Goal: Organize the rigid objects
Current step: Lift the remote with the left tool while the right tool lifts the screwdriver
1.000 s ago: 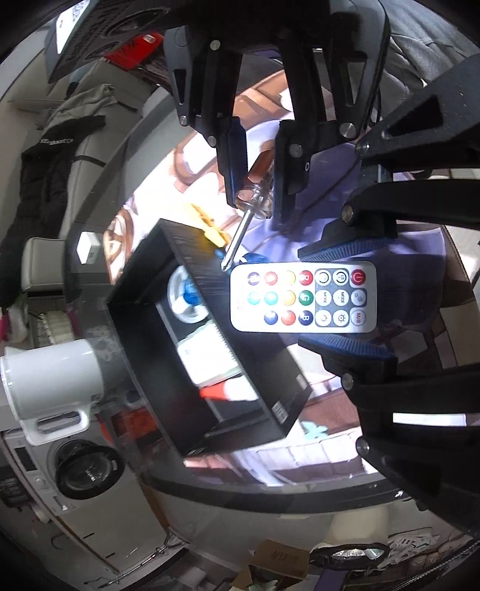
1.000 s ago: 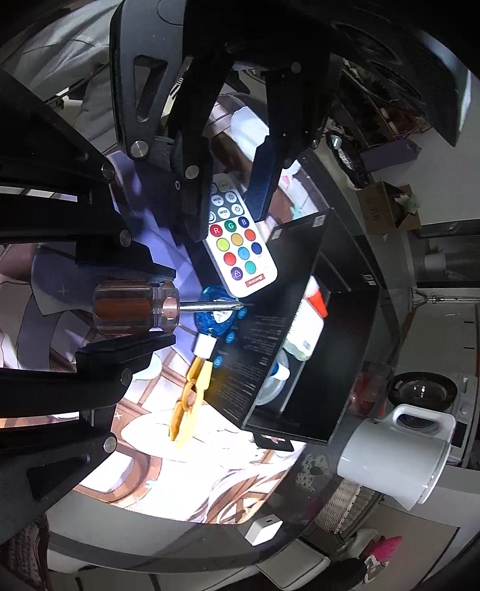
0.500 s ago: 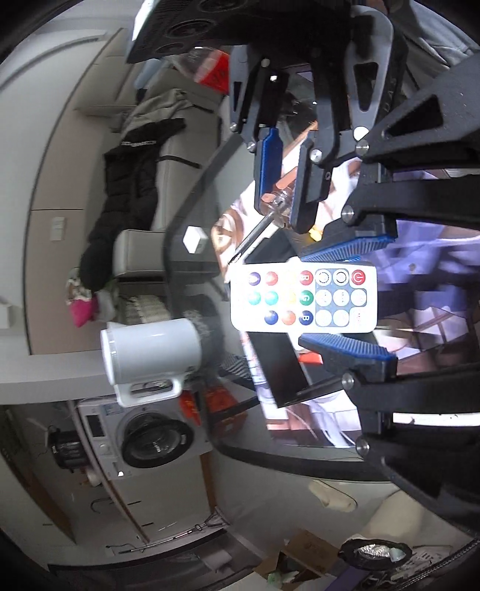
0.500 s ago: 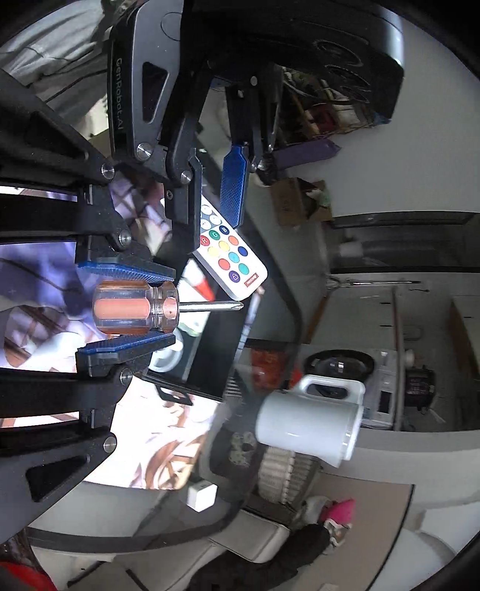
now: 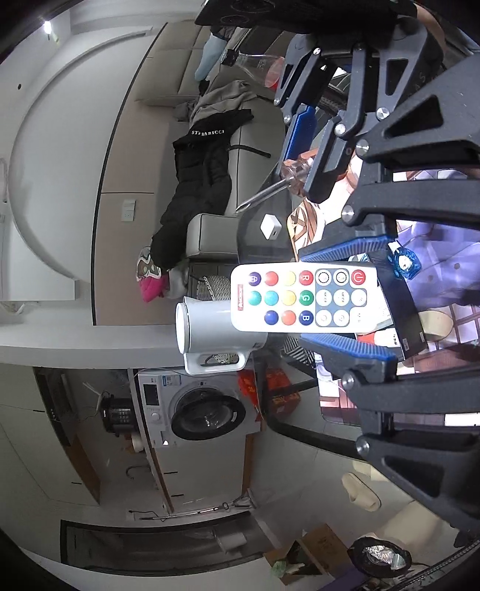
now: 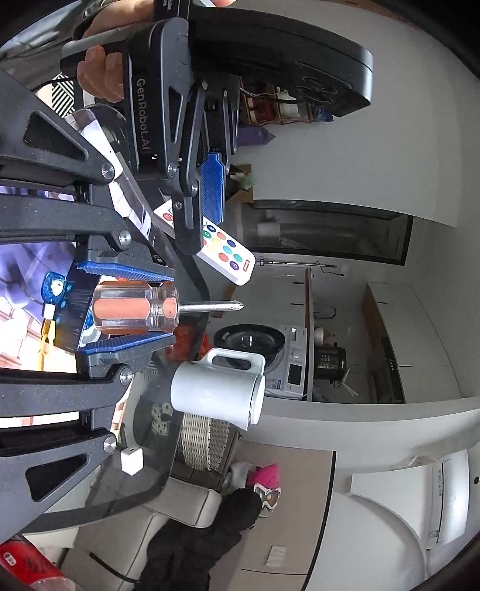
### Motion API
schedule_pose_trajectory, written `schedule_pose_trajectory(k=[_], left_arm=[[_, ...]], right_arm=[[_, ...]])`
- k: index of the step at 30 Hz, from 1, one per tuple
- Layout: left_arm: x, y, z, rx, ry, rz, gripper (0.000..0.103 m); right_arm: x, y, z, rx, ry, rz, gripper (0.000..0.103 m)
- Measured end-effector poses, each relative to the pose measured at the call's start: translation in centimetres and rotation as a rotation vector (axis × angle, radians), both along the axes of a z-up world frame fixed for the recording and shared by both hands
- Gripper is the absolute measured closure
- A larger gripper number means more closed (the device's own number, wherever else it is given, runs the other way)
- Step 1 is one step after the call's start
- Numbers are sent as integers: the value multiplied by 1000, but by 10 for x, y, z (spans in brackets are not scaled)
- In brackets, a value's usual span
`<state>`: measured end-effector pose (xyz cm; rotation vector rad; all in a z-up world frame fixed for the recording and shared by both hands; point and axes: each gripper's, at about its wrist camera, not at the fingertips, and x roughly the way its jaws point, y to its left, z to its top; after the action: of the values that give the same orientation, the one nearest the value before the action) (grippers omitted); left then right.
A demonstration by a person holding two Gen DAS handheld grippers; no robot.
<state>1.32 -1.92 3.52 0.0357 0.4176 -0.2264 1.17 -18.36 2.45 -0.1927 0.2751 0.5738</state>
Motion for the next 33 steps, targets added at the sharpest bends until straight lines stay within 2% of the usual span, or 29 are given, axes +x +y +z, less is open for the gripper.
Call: schedule_pose_trajectory(k=[11,17,22,33], left_arm=[[-4,5,3,-26,-9,0,65],[-3,3,6,-8,-45,11,65],[9,0,11,4,-71,25,65],[44,15,9,-45,-40,88,65]], right_arm=[[-3,2,2,-3,-1,3,76],[2,3,3,7,-5,-4,76],[11,7,7,13,-13,-18,76],[49,19,16,49,-17,-66,76]])
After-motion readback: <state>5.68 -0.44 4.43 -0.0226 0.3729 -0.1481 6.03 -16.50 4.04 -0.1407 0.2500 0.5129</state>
